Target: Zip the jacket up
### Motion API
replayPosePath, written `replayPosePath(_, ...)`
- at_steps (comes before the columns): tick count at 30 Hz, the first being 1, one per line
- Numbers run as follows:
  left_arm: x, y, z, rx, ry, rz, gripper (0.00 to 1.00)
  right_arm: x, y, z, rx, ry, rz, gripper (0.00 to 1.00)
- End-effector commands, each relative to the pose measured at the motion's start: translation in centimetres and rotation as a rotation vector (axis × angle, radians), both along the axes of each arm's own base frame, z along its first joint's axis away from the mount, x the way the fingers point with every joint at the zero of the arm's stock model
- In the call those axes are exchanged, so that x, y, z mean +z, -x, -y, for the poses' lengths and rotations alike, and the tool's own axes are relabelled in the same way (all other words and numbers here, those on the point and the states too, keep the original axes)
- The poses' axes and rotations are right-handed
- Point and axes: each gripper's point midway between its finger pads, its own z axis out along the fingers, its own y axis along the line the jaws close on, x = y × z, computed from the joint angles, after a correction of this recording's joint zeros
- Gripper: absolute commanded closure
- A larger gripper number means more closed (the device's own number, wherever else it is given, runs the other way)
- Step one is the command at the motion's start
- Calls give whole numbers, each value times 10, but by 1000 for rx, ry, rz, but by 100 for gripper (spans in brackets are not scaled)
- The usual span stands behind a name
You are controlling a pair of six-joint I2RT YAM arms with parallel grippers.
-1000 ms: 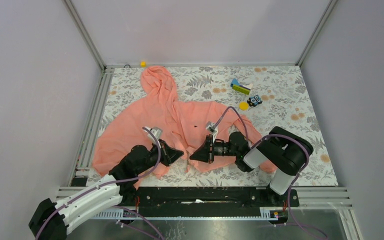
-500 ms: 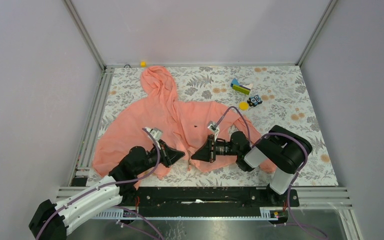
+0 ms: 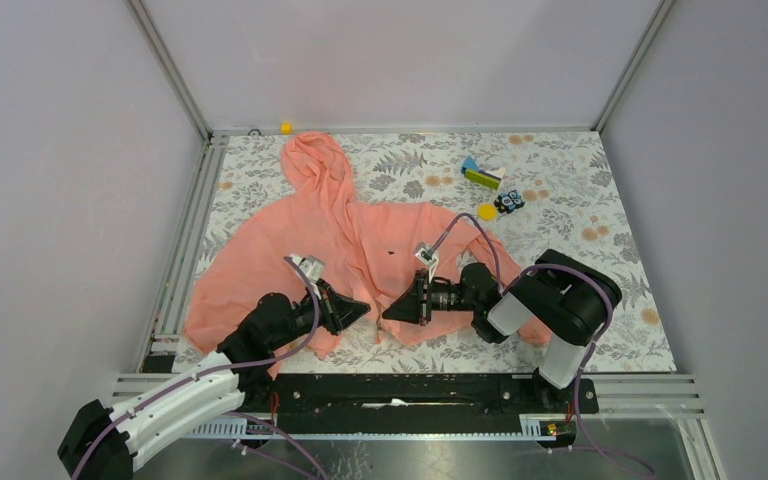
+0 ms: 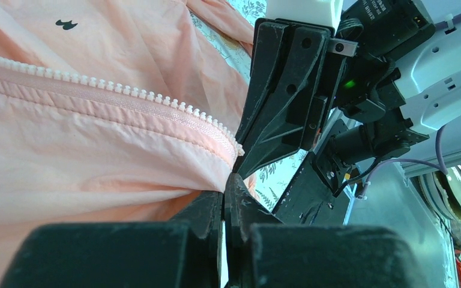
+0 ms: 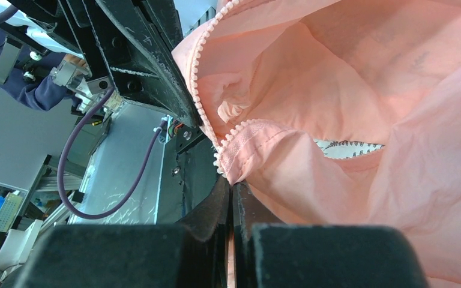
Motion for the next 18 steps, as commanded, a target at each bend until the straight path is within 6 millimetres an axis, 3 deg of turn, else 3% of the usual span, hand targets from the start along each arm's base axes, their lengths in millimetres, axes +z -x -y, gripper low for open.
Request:
replayPosePath(1, 13, 0, 2, -15, 42, 56, 100, 31, -6, -3, 7, -118, 128, 100)
replayPosePath(18, 11, -1, 5, -26, 28, 49, 100, 39, -13, 2, -26, -135, 137, 100)
